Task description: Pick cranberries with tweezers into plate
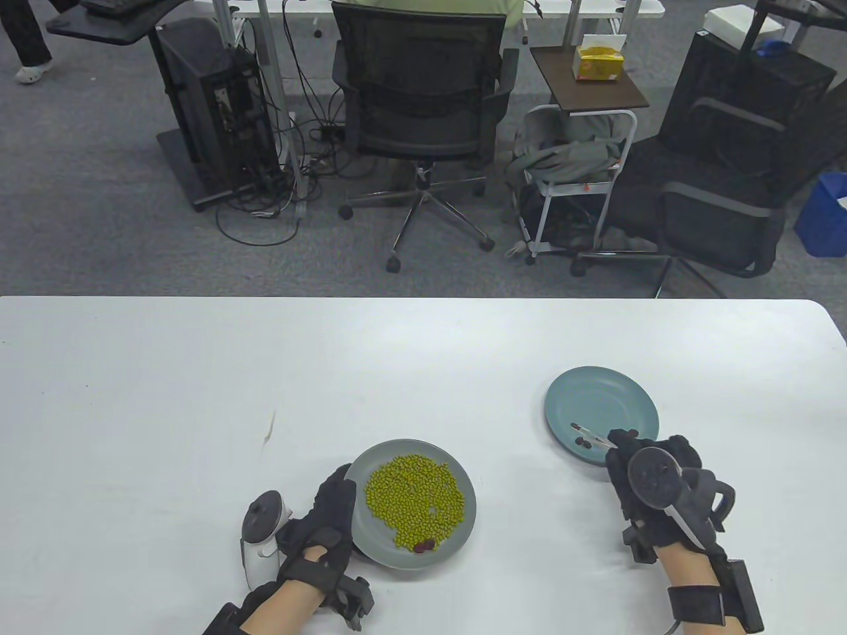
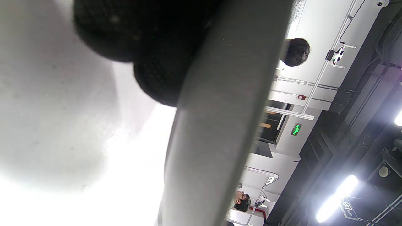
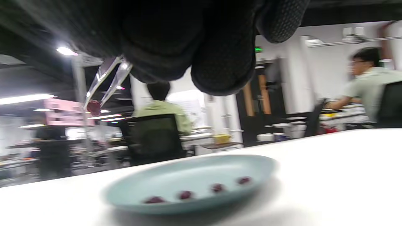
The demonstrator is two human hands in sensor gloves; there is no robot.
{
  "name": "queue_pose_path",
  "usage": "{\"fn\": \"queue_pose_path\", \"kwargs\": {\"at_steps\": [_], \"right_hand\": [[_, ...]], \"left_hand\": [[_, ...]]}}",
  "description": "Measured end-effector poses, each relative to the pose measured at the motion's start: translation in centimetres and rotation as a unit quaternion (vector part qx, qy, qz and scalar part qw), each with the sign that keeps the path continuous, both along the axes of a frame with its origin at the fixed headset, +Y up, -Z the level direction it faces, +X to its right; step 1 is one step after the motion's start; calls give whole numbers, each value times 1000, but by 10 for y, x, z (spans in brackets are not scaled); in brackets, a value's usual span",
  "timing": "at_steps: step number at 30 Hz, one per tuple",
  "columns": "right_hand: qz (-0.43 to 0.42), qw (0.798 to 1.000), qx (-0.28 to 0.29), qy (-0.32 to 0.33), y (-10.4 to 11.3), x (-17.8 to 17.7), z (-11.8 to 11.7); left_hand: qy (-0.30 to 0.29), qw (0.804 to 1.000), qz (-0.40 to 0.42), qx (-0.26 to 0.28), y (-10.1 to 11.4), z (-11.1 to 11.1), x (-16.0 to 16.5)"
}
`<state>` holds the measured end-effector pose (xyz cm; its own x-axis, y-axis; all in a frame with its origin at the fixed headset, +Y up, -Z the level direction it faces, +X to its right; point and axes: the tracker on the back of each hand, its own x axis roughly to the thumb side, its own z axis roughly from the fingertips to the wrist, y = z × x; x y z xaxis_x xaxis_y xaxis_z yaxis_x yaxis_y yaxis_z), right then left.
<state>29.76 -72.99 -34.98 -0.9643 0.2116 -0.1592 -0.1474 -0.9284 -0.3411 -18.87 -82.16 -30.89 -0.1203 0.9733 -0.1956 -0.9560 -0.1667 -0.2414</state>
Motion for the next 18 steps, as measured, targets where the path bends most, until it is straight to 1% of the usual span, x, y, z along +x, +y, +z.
{"fn": "queue_pose_path", "kwargs": {"at_steps": [2, 3, 5, 6, 8, 12, 15, 16, 18], "right_hand": [[0, 999, -31, -36, -8, 13, -6], [-4, 998, -35, -55, -15, 20, -8], [0, 996, -55, -73, -21, 25, -11], [1, 996, -52, -79, -22, 26, -12], [-3, 995, -65, -75, -27, 27, -15], [20, 993, -76, -85, -32, 24, -18], [23, 989, -108, -97, -37, 23, -21], [25, 989, -109, -101, -37, 23, -21], [14, 991, -87, -103, -33, 25, -19]], "left_hand": [[-1, 1000, 0, 0, 0, 0, 0], [-1, 1000, 0, 0, 0, 0, 0], [-1, 1000, 0, 1, 0, 1, 0], [-1, 1000, 0, 1, 0, 1, 0], [-2, 1000, 1, 1, 0, 1, 0], [-2, 1000, 1, 1, 0, 1, 1], [-3, 1000, -1, 0, 0, 1, 1], [-3, 1000, -2, 0, 0, 1, 1], [-3, 1000, -1, 1, 0, 1, 1]]}}
